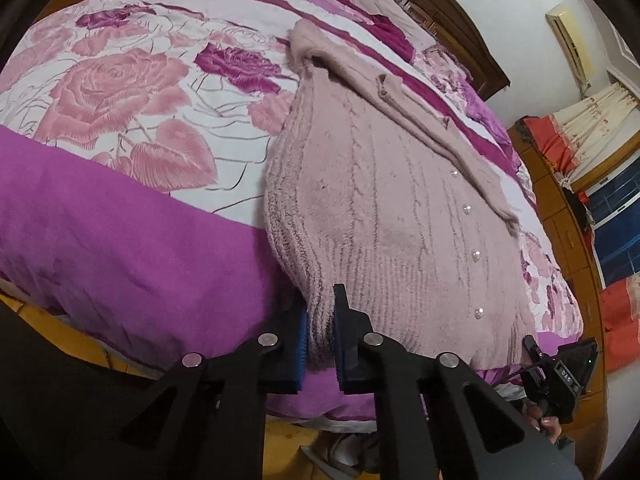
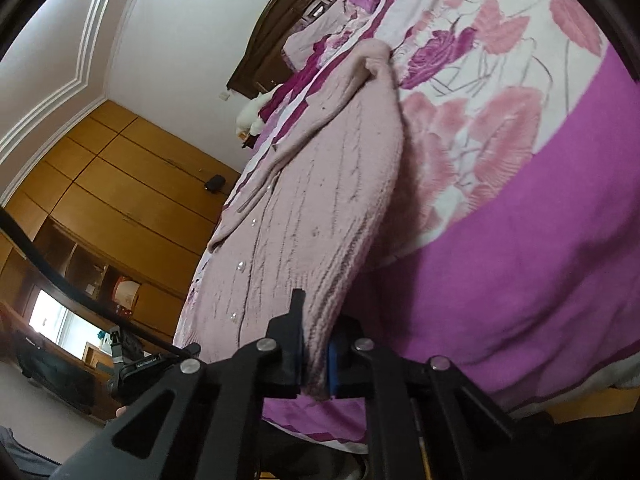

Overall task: Fold small clothes
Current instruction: 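Close both tools on the ribbed hem of the pink cardigan, then lift the held hem with both tools and fold it toward the collar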

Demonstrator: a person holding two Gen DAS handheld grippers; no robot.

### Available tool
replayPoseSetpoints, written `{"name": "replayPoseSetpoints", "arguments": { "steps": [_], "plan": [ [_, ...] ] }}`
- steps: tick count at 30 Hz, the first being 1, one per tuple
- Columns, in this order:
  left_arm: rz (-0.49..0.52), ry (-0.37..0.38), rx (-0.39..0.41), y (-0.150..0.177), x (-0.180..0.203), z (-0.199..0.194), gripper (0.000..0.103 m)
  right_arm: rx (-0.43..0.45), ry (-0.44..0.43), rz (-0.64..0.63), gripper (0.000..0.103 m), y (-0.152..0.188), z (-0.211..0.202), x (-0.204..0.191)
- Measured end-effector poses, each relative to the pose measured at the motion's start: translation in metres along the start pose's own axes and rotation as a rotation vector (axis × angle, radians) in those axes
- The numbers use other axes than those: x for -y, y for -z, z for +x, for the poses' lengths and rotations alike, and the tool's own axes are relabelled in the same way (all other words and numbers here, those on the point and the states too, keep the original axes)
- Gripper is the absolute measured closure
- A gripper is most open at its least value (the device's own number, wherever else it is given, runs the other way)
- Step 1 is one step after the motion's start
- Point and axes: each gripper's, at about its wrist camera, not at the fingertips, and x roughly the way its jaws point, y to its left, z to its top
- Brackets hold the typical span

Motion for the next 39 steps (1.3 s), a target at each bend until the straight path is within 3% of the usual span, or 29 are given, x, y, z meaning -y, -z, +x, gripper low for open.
{"name": "replayPoseSetpoints", "arguments": {
  "steps": [8, 19, 39],
  "plan": [
    [0.009, 0.057, 0.074, -0.013, 0.01, -0.019, 0.103, 0.047, -0.072, -0.034, 0.095, -0.014, -0.007, -0.016],
    [0.022, 0.078, 0.169, -0.05, 0.029, -0.037, 0.103, 0.065, -0.143, -0.094, 0.095, -0.06, 0.014, -0.056],
    [0.129, 0.108, 0.278, -0.121, 0.092, -0.037, 0.103, 0.068, -0.148, -0.24, 0.095, -0.15, 0.061, -0.102]
  ]
}}
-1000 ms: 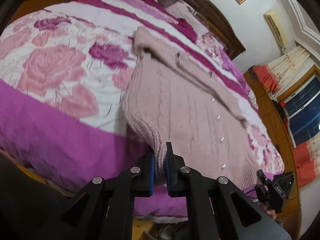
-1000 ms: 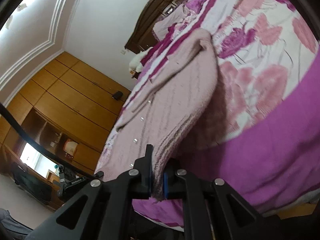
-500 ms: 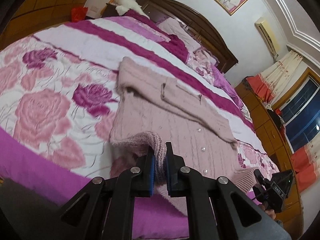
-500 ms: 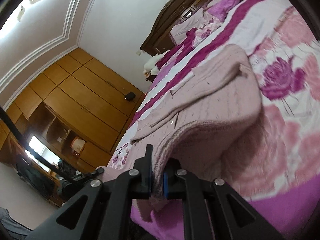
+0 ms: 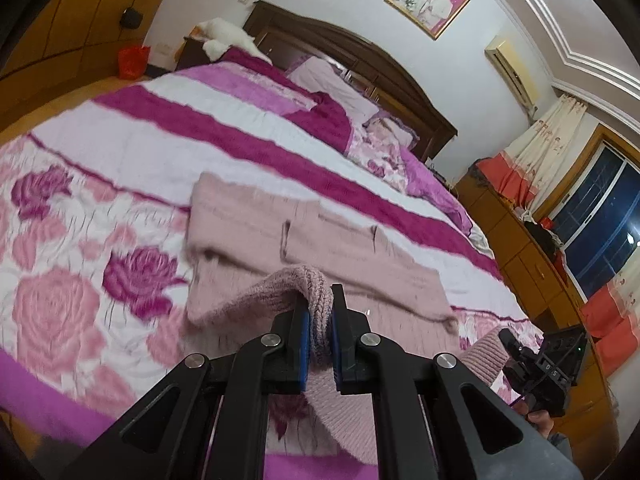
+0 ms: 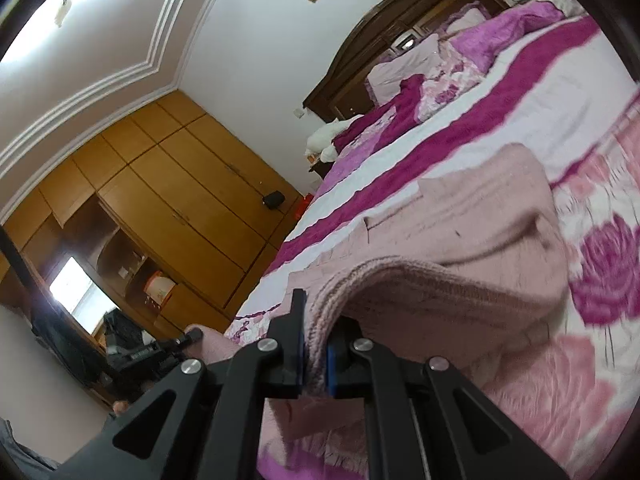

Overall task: Fold small clothes
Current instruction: 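Lift the held hem with both tools and fold it toward the collar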

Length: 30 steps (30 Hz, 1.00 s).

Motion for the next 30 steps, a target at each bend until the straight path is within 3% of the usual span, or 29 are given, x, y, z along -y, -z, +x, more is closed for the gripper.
{"name": "replayPoseSetpoints", "arguments": {
  "steps": [14, 24, 30],
  "plan": [
    [0.03, -0.028, 0.035, -0.069, -0.003, 0.057, 0.103, 0.006, 0.052, -0.075, 0.095, -0.08, 0.048, 0.011],
    [0.07, -0.039, 0.105, -0.139, -0.003, 0.116, 0.103, 0.107, 0.045, -0.059, 0.095, -0.151, 0.093, 0.054],
    [0.069, -0.084, 0.085, -0.151, -0.019, 0.172, 0.103, 0.099, 0.1, -0.027, 0.095, -0.168, 0.133, 0.097]
  ]
}}
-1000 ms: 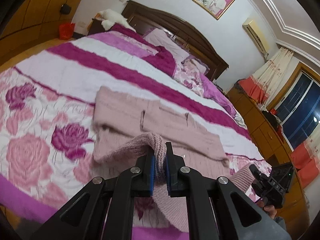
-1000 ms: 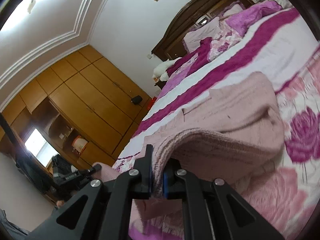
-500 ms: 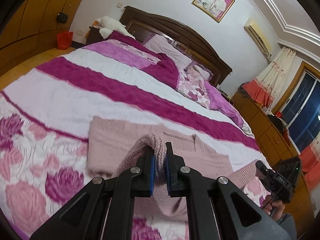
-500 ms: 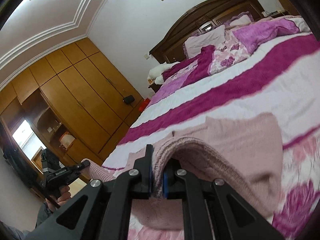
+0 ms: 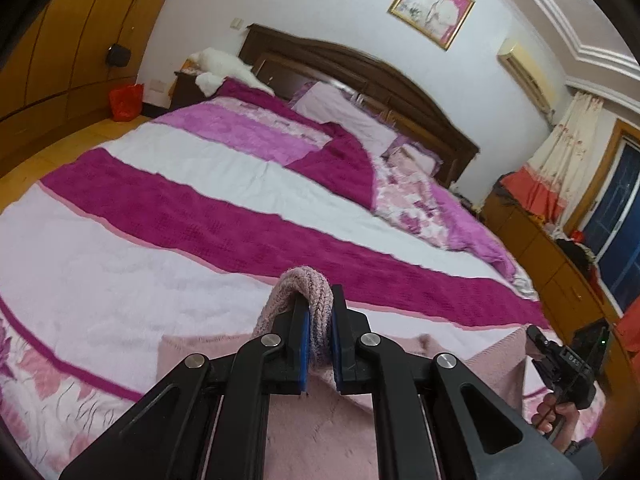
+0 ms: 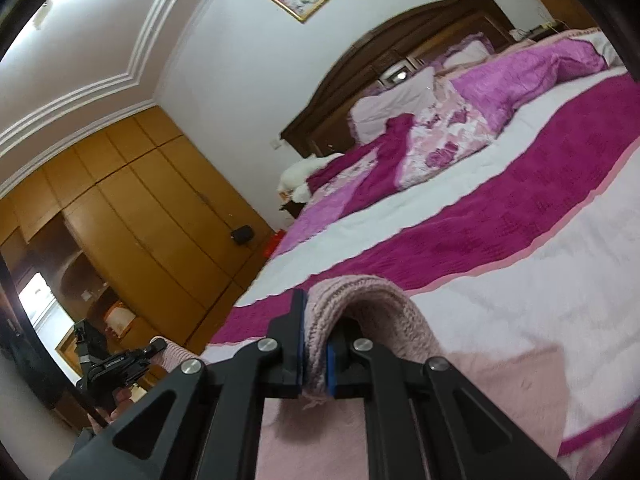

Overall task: Fold small clothes
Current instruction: 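Lift the held hem with both tools and fold it toward the collar, then open both tools to release the folded hem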

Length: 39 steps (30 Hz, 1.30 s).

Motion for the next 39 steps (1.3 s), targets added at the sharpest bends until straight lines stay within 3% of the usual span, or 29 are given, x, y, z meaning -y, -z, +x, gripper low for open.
{"name": "replayPoseSetpoints", "arguments": {
  "steps": [6, 7, 8, 9, 11, 18, 24, 31, 34, 39],
  "plan": [
    [-0.058, -0.055, -0.098, 0.018, -0.035, 0.048, 0.103, -0.055, 0.123, 0.094, 0.087, 0.013, 0.029, 0.047],
    [-0.043, -0.08, -0.109, 0.021, -0.037, 0.048, 0.097, -0.056, 0.121, 0.126, 0.085, 0.015, 0.028, 0.054],
    [-0.021, -0.121, -0.11, 0.023, -0.039, 0.047, 0.093, -0.054, 0.125, 0.136, 0.077, 0.016, 0.026, 0.057],
    [-0.001, -0.159, -0.107, 0.026, -0.041, 0.044, 0.089, -0.044, 0.131, 0.152, 0.062, 0.016, 0.021, 0.058],
    [0.011, -0.207, -0.109, 0.03, -0.043, 0.038, 0.088, -0.032, 0.126, 0.172, 0.054, 0.016, 0.014, 0.059],
    [0.035, -0.25, -0.156, 0.043, -0.031, 0.035, 0.083, -0.052, 0.163, 0.112, 0.052, 0.025, -0.011, 0.039],
    [0.118, -0.325, -0.25, 0.064, -0.025, 0.033, 0.083, -0.192, 0.352, -0.027, 0.052, 0.054, -0.027, 0.028],
    [0.117, -0.438, -0.345, 0.09, -0.041, 0.023, 0.082, -0.246, 0.446, -0.114, 0.052, 0.072, -0.048, 0.017],
    [0.094, -0.414, -0.334, 0.092, -0.044, 0.016, 0.082, -0.251, 0.46, -0.115, 0.052, 0.075, -0.054, 0.02],
    [0.149, -0.386, -0.355, 0.099, -0.038, 0.029, 0.083, -0.27, 0.466, -0.143, 0.054, 0.077, -0.047, 0.026]
  ]
}}
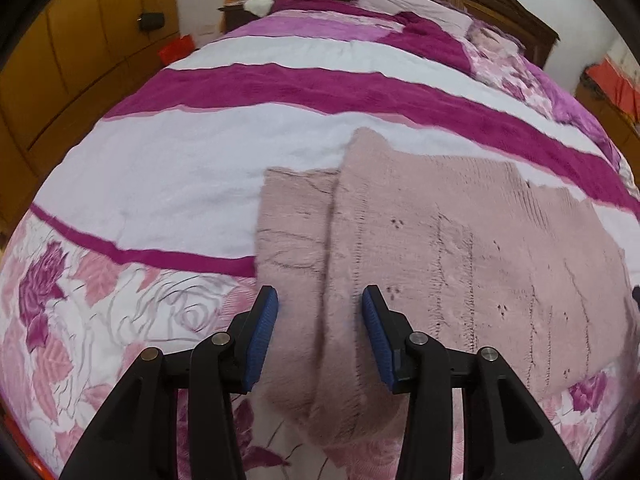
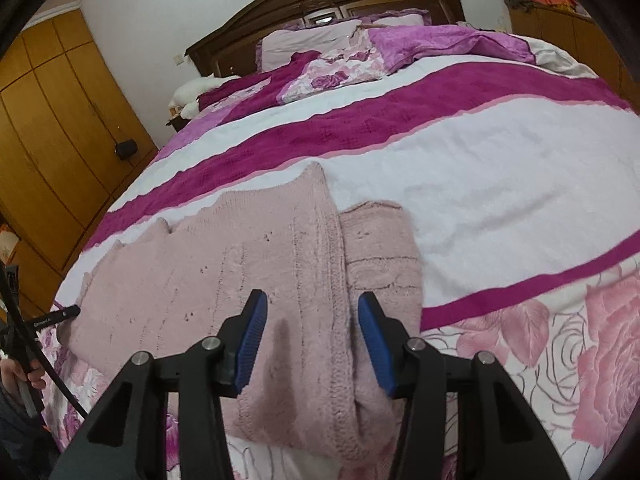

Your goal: Fold small clothes

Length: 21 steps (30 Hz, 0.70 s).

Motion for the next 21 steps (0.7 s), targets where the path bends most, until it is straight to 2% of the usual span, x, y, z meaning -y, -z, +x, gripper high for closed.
{"name": "replayPoseSetpoints", "arguments": {
  "steps": [1, 2, 3, 7, 12, 21],
  "plan": [
    [0.013, 0.006, -0.001, 0.0, 0.003, 0.003, 0.092, -0.011, -0.002, -0.003, 0.058, 0.0, 0.004, 0.0],
    [0.018, 0.009, 0.004, 0.0, 0.005, 0.005, 0.103, -0.03, -0.001, -0.004, 0.075, 0.001, 0.01, 0.001],
    [0.019, 0.008, 0.004, 0.001, 0.006, 0.004, 0.103, -0.041, 0.01, -0.004, 0.094, 0.001, 0.013, 0.0],
    [0.013, 0.026, 0.03, 0.008, 0.003, -0.012, 0.103, -0.034, -0.01, -0.006, 0.095, 0.004, 0.002, -0.005],
    [-0.077, 0.1, 0.016, 0.023, -0.019, -0.031, 0.103, 0.006, -0.037, 0.002, 0.096, 0.013, -0.031, -0.004],
    [-0.051, 0.085, 0.006, 0.04, -0.02, -0.044, 0.103, -0.015, -0.047, 0.047, 0.096, 0.036, -0.056, 0.014]
  ]
}}
